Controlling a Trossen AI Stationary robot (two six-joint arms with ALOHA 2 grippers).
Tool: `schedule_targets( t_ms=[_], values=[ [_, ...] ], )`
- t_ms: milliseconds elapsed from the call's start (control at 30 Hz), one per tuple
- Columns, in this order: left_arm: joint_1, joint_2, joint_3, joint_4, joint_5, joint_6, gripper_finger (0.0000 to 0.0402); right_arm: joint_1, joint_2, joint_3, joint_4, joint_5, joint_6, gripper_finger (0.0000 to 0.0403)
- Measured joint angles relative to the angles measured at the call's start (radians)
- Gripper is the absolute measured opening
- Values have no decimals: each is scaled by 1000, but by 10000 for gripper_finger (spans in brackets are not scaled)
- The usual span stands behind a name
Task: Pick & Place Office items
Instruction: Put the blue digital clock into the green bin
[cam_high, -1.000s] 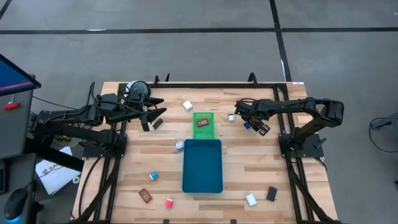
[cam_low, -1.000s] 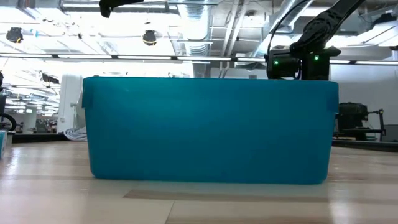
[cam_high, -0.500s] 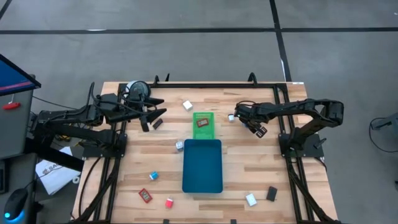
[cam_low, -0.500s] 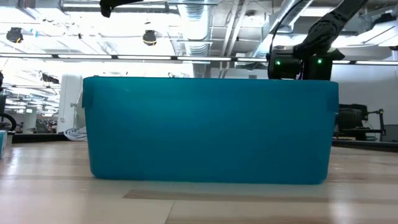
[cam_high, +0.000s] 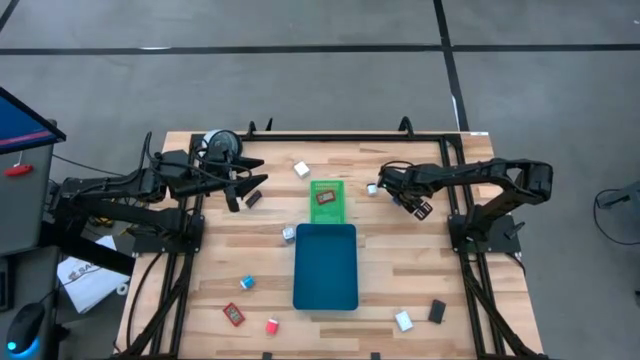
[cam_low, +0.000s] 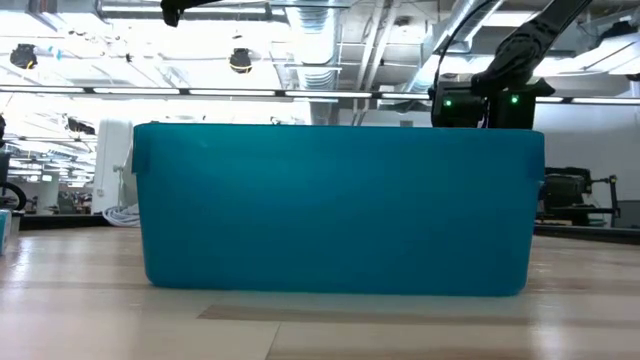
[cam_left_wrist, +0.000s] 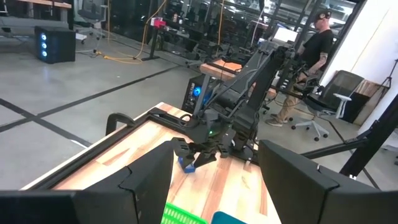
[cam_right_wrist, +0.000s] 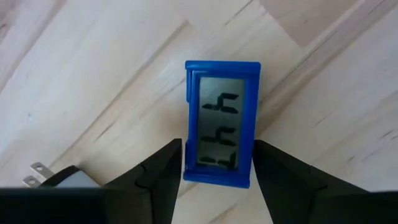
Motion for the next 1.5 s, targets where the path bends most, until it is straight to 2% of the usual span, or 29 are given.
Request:
schedule_targets(
  t_ms=[367,667,1033,1500],
  values=[
    [0,0,0,0,18,-3,231,-5,0,1,0,0,-8,160],
    [0,0,0,25,18,-3,231,2,0,1,0,-7,-7,168],
    [0,0,0,30,26,-3,231,66,-1,2,2,15,7,141],
    [0,0,0,29,26,-3,231,144,-2,50,25,46,-1,137]
  ],
)
